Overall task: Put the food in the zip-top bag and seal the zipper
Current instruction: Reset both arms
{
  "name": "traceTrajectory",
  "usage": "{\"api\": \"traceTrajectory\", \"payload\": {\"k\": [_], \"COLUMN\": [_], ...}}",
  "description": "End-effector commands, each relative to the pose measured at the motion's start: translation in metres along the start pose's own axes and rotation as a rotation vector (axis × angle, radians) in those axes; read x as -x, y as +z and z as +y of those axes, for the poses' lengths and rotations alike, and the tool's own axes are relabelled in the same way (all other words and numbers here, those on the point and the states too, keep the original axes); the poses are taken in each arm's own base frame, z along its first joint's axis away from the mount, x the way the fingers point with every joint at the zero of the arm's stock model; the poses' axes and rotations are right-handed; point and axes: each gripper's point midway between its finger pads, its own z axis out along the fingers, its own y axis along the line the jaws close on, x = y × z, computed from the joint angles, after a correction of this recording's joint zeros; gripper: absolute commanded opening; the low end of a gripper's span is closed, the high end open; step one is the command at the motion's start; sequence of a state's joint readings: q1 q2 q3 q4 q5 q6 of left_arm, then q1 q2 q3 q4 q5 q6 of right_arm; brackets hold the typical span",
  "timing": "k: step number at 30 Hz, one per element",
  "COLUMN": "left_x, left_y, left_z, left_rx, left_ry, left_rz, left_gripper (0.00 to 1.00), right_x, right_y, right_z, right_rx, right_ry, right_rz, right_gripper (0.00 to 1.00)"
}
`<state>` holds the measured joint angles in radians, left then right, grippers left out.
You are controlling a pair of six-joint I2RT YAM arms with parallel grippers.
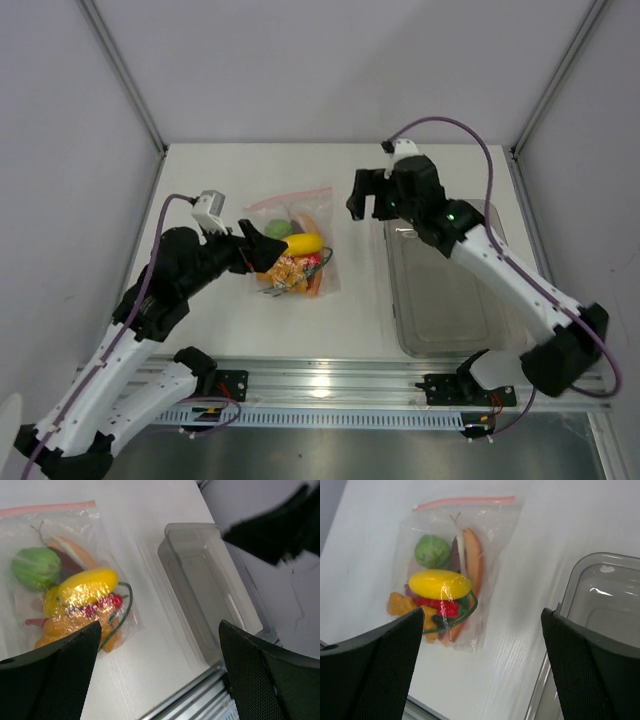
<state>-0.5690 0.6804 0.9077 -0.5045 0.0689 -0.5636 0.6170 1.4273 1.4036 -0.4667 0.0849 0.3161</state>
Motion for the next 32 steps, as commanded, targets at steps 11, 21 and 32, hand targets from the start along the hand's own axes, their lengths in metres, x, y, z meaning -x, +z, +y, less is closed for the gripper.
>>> {"api": "traceTrajectory", "payload": {"k": [11,21,32], "left_x": [0.016,-0.037,-0.089], "left_y": [-0.023,-0.064,-0.051], "left_z": [-0.003,-0.001,-0.001], "left_rx": [-0.329,-0.451,-0.582], "left_ry": [0.040,-0.003,-0.030], "left_rz": [-0.414,-0.458,-0.299], "left_gripper": [0.99,1.00,0.99], "right_x": [-0.095,-0.145,-0.179], "right_y": [-0.113,-0.124,-0.127], "right_z": [0.003,-0.021,-0.032], "right_rx": [0.243,0.157,0.178], "right_ry": [0.010,0.068,0.130], "right_rz": [-0.292,-0.360,-0.383], "right_gripper": [0.99,0.99,1.00]}}
